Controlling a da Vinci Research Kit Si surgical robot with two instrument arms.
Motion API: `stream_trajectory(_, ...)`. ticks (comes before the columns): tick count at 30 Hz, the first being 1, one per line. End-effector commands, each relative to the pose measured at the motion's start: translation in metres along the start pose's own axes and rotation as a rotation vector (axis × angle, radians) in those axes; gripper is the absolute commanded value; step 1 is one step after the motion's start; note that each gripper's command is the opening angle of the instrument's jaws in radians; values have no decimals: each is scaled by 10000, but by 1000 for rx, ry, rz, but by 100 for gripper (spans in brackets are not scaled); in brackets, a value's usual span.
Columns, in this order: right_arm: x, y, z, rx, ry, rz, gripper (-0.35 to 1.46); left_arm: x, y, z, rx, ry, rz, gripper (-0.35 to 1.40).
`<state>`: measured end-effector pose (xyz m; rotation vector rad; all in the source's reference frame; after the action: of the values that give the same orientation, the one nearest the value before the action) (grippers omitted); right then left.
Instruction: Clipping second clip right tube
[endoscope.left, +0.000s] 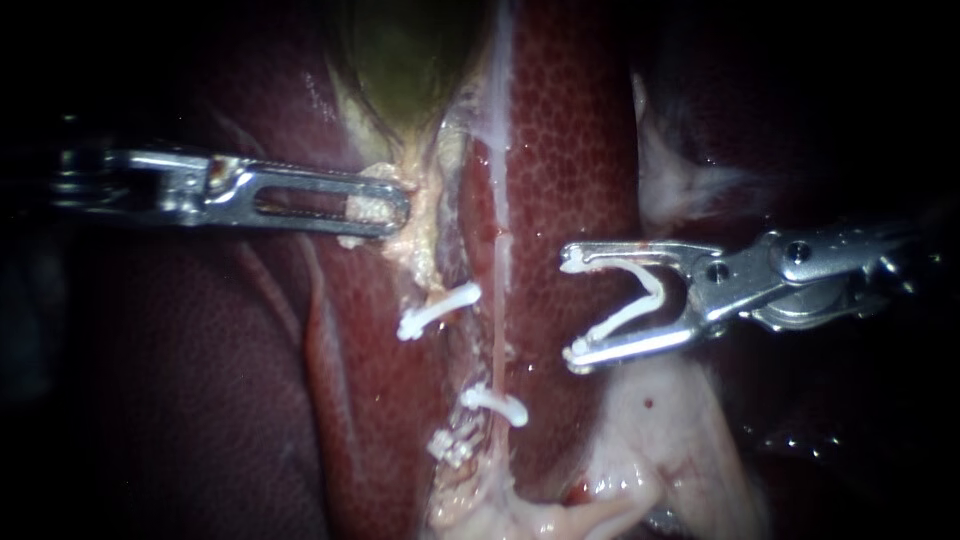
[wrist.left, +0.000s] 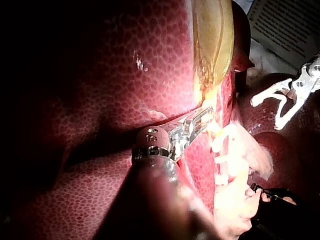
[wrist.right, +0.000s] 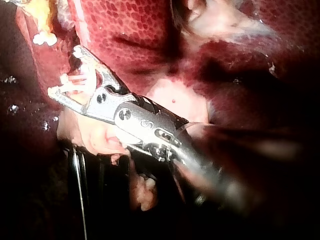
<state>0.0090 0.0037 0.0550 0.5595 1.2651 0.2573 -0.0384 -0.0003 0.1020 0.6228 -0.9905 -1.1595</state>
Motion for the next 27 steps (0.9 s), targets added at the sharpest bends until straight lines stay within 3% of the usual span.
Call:
stream_trajectory(1, 0, 0, 0, 0, 0, 0, 60, -3, -1, -4, -3, 0, -3, -35)
stream_trajectory(15, -3, 1, 1, 2, 0, -2, 60, -43, -9, -60, -12, -65, 0, -35)
stream_trajectory(27, -14, 2, 7, 3, -1, -8, 60, -49, -13, -70, -15, -79, 4, -35)
